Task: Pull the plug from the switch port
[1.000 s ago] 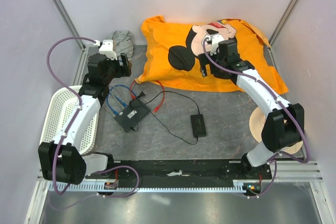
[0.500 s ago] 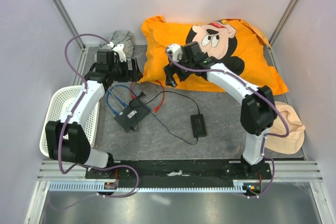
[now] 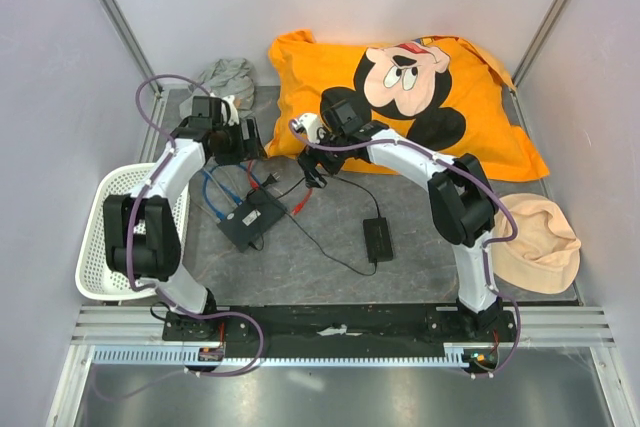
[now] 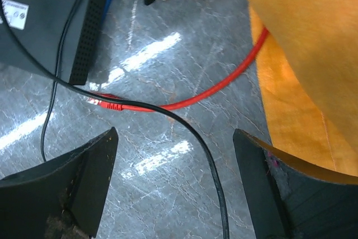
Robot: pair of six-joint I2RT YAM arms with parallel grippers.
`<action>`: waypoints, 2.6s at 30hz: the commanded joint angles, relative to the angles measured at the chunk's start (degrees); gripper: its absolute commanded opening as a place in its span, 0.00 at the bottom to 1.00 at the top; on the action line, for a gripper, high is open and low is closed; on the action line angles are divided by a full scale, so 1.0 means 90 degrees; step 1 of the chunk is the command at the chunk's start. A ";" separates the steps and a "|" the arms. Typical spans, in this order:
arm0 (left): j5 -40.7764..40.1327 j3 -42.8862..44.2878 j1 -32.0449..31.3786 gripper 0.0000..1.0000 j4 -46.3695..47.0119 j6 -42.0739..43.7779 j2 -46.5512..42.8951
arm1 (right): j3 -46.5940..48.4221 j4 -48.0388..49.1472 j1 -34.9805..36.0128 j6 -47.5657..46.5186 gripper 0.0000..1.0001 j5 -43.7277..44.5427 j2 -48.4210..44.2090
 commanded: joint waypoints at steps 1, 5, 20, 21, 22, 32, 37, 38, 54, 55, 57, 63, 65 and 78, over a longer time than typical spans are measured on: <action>-0.0611 -0.0458 0.0078 0.89 -0.0282 -0.0228 -0.0653 | 0.0182 -0.0176 0.0144 -0.0597 0.93 -0.0419 -0.0283; -0.0515 -0.0830 0.0128 0.89 -0.0389 -0.0355 -0.0937 | 0.0609 -0.0118 0.0417 -0.0657 0.92 -0.0381 -0.0020; -0.1003 -0.0801 0.0245 0.93 -0.1346 -0.0980 -0.0976 | 0.1295 0.0234 0.1199 -0.0246 0.94 -0.0273 0.1230; -0.1051 -0.0811 0.0245 0.93 -0.1356 -0.1019 -0.0986 | 0.1305 0.0253 0.1257 -0.0236 0.94 -0.0283 0.1260; -0.1052 -0.0850 0.0245 0.93 -0.1346 -0.1049 -0.1005 | 0.1315 0.0263 0.1297 -0.0168 0.94 -0.0235 0.1289; -0.0983 -0.1163 0.0245 0.94 -0.1561 -0.1468 -0.0810 | 0.1003 0.0283 0.1326 0.0398 0.96 -0.0399 0.1514; -0.1062 -0.1133 0.0245 0.94 -0.1941 -0.1800 -0.0722 | 0.0875 0.0351 0.1326 0.0711 0.96 -0.0546 0.1602; -0.1004 -0.1104 0.0254 0.94 -0.2010 -0.1859 -0.0761 | 0.0895 0.0380 0.1317 0.0750 0.95 -0.0547 0.1631; -0.1325 -0.1503 0.0284 0.92 -0.2713 -0.1752 -0.1112 | -0.0481 0.0497 0.0663 0.1942 0.80 0.1025 0.1358; -0.1364 -0.1582 0.0284 0.92 -0.2704 -0.1742 -0.1161 | -0.0569 0.0497 0.0595 0.1922 0.80 0.1055 0.1261; -0.1375 -0.1757 0.0284 0.92 -0.2587 -0.1742 -0.1307 | -0.0589 0.0488 0.0390 0.1786 0.79 0.1142 0.1183; -0.0789 -0.2313 0.0099 0.91 -0.1690 -0.1391 -0.1522 | -0.0453 0.0517 0.0057 0.1561 0.89 0.0209 0.1016; -0.0517 -0.2509 0.0021 0.91 -0.1153 -0.1167 -0.1786 | -0.0423 0.0507 0.0047 0.1532 0.94 0.0011 0.0734; -0.0212 -0.2559 0.0557 0.89 -0.0399 -0.1254 -0.2343 | -0.2937 0.2048 0.0544 -0.1121 0.98 0.0545 -0.2506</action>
